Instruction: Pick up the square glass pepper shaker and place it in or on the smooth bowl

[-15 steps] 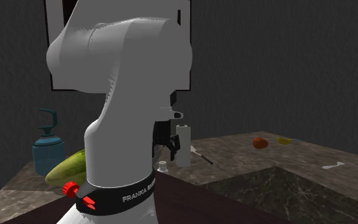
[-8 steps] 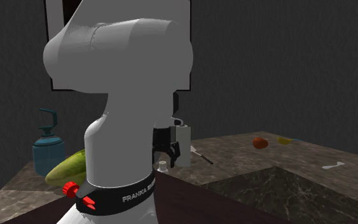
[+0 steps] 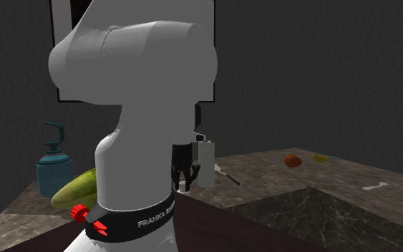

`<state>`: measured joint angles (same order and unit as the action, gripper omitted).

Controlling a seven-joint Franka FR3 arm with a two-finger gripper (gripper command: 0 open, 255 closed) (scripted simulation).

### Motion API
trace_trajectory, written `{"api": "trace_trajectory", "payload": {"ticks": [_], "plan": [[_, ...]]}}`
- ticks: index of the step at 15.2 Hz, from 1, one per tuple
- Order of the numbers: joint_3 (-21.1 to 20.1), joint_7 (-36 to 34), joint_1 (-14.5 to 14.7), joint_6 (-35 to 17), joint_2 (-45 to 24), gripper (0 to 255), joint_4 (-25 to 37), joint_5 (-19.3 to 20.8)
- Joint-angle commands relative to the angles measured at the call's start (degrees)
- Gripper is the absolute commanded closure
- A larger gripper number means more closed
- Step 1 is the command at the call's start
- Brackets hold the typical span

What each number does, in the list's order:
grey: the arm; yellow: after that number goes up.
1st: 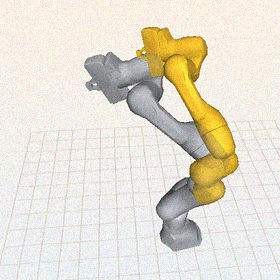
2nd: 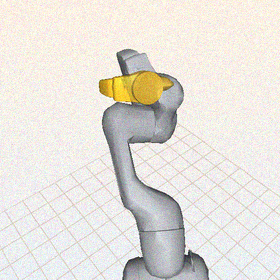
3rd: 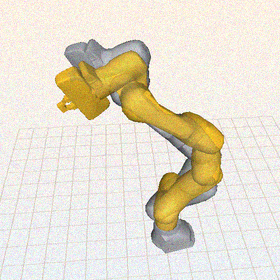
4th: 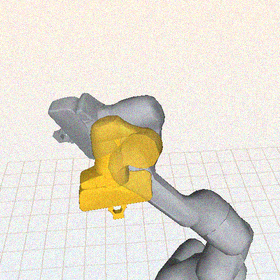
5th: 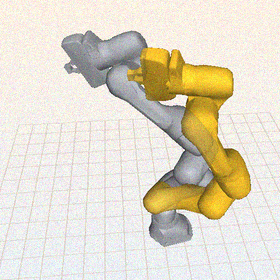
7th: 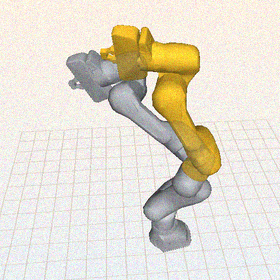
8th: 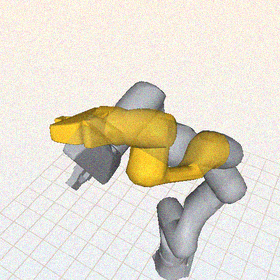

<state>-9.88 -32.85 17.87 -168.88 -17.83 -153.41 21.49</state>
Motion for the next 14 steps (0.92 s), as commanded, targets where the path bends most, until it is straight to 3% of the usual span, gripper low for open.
{"api": "trace_trajectory", "payload": {"ticks": [1,7,14], "plan": [[0.0,0.0,0.0,0.0,0.0,255,0.0,0.0],[0.0,0.0,0.0,0.0,0.0,255,0.0,0.0],[-6.8,5.9,-5.1,5.5,7.5,255,-2.0,-7.6]]}}
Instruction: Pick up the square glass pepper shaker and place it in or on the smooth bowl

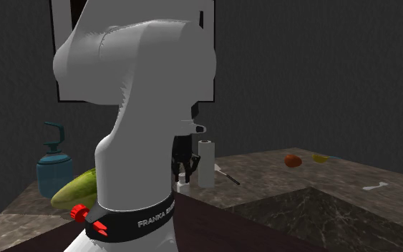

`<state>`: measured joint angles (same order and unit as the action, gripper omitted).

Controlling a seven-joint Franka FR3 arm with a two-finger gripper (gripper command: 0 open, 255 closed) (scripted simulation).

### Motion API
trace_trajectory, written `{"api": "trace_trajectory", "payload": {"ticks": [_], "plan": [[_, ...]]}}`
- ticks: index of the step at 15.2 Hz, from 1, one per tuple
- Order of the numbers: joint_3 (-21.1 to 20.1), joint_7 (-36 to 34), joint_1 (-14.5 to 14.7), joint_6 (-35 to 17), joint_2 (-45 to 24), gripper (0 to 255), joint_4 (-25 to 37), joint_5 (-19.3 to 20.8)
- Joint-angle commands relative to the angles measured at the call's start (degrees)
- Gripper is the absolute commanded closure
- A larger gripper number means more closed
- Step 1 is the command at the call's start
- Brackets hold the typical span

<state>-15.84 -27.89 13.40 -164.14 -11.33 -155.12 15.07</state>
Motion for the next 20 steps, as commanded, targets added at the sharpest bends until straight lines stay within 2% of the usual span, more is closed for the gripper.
{"api": "trace_trajectory", "payload": {"ticks": [1,5,11,20], "plan": [[-1.6,1.9,-1.1,1.6,2.1,255,-0.5,-2.5],[-4.1,5.7,-2.3,5.0,6.5,255,-1.1,-7.8],[-5.4,10.5,-2.3,10.6,12.9,255,-1.4,-14.3],[-4.9,14.5,-0.9,19.5,21.5,255,-0.6,-19.7]]}}
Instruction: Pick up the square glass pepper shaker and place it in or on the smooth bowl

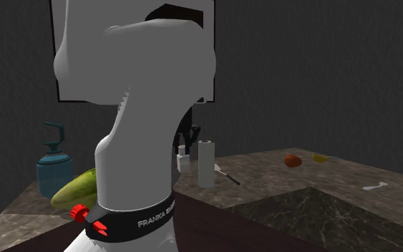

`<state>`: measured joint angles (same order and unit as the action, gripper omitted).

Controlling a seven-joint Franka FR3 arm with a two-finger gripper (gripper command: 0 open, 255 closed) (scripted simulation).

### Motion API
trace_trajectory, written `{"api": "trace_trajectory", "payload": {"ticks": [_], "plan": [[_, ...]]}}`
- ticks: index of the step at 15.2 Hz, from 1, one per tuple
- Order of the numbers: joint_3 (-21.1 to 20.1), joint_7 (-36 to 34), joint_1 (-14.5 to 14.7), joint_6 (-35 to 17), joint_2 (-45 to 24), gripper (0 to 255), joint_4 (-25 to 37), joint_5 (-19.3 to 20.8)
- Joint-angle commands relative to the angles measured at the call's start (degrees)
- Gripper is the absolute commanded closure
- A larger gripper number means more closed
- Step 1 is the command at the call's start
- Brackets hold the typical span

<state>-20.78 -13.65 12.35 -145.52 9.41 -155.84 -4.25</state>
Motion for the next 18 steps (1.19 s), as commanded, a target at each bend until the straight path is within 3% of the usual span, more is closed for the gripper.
{"api": "trace_trajectory", "payload": {"ticks": [1,6,18], "plan": [[0.2,0.5,0.3,1.9,1.6,255,0.3,-0.7],[0.8,1.5,0.8,6.4,5.2,255,1.3,-2.0],[-6.1,-15.8,3.4,14.7,-14.2,255,27.6,8.0]]}}
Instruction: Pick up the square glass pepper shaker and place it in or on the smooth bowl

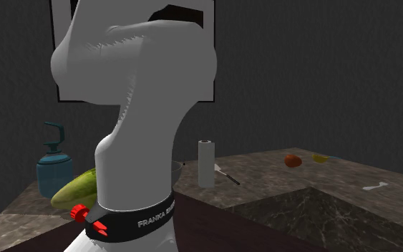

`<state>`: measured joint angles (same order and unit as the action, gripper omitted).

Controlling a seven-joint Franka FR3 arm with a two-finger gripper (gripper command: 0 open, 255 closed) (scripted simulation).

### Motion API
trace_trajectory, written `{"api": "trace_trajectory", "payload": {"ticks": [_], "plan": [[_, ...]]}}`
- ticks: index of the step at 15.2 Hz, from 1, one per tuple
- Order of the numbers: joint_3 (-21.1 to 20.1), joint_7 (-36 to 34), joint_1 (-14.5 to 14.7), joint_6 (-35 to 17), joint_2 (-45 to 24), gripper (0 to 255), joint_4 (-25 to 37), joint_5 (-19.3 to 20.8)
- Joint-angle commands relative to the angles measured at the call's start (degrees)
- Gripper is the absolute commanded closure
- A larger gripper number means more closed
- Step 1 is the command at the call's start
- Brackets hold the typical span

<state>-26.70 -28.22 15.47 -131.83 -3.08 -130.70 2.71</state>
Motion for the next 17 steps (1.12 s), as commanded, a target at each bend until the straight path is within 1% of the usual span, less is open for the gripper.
{"api": "trace_trajectory", "payload": {"ticks": [1,4,17], "plan": [[-0.4,-2.5,0.8,2.0,-3.5,255,5.0,2.0],[-0.7,-6.0,2.8,5.0,-8.8,255,12.6,4.8],[1.1,-9.1,4.2,-3.3,-15.5,255,10.1,9.4]]}}
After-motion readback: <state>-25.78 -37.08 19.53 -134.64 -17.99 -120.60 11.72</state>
